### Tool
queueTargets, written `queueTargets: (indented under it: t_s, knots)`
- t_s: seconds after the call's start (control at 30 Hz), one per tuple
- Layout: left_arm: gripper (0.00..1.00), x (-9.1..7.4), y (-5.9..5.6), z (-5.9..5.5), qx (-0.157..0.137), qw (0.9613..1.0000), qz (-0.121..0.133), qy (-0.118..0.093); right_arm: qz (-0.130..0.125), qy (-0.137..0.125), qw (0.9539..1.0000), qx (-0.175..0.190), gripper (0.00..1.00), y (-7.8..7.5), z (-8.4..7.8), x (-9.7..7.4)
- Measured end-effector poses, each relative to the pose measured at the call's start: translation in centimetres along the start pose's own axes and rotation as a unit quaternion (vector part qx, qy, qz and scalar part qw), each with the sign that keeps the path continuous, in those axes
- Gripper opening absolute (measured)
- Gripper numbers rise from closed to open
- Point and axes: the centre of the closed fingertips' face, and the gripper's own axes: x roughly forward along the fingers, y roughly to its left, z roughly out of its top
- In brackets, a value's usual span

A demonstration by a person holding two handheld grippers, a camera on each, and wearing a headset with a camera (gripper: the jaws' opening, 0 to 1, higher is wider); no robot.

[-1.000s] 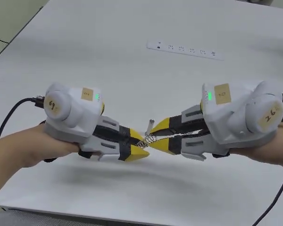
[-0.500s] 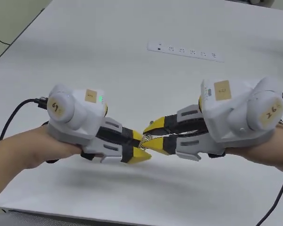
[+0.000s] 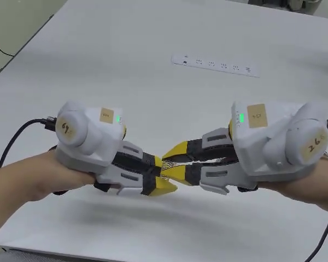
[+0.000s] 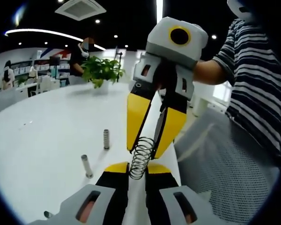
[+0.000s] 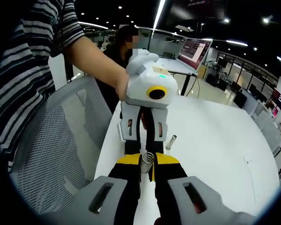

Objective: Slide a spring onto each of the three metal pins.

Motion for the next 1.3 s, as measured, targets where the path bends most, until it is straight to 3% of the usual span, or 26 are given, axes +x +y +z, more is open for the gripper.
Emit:
queueTargets:
  t_s: [0.7, 1.3]
  knots:
    - [0.13, -0.6, 0.0, -0.2, -0.015, 0.9999, 0.008, -0.001, -0.012, 0.007, 0.9999, 0.000, 0.07, -0.5, -0.2, -0.2]
    - [0.22, -1.8, 0.4, -1.3, -0.033, 0.9992, 0.021, 0.008, -0.026, 0.011, 0.9995, 0.011, 0.07, -1.2, -0.9, -0.4]
